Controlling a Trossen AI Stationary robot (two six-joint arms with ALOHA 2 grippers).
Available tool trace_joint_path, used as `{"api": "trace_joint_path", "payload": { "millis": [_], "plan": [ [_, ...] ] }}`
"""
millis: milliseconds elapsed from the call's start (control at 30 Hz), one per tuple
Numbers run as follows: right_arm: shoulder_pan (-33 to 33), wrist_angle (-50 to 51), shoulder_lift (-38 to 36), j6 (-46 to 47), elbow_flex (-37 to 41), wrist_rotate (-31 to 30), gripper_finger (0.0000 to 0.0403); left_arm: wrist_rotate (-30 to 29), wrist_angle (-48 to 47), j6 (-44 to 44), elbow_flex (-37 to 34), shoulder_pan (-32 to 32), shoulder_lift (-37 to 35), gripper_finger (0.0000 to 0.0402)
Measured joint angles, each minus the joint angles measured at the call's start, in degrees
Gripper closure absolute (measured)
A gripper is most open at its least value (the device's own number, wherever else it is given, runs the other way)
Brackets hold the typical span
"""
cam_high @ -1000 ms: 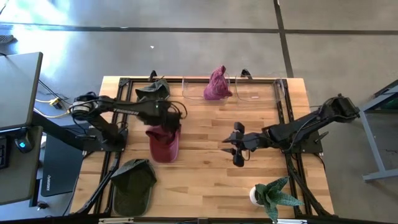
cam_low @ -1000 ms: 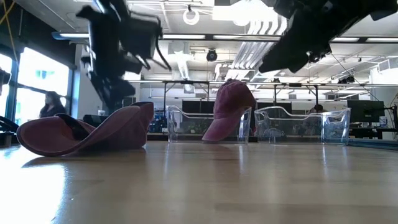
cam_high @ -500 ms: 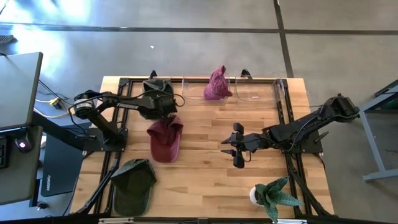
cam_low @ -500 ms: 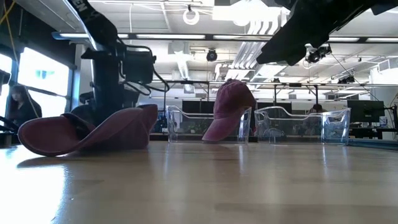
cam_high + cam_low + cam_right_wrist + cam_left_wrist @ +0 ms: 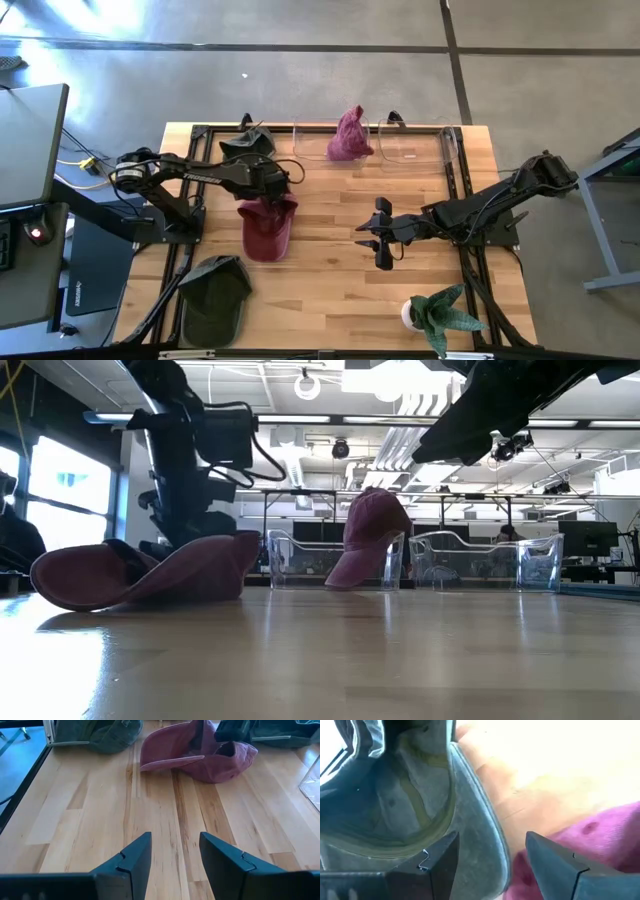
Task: Pick & Place hat
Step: Put the top black cap into the right transparent bin
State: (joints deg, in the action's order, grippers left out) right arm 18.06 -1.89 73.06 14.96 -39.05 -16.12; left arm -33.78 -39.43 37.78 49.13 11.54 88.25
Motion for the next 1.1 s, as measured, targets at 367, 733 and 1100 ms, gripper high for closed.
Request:
{"api": "trace_joint_path", "payload": {
  "millis": [367, 733, 1100],
  "plan": [
    [0.00, 0.40, 0.02, 0.00, 0.00, 0.00, 0.0244, -2.88, 2.20, 0.37, -0.40, 0.12, 5.13, 0.0182],
    [0.00, 0.50, 0.02, 0.00, 0.00, 0.00, 0.0244, -7.96, 0.65, -2.09, -0.42, 0.09, 10.49, 0.0348],
    [0.00, 0.50, 0.02, -1.07, 0.00, -0.02, 0.0245, -19.45, -14.69, 2.88, 2.93, -4.86, 4.43, 0.0395]
  ]
}}
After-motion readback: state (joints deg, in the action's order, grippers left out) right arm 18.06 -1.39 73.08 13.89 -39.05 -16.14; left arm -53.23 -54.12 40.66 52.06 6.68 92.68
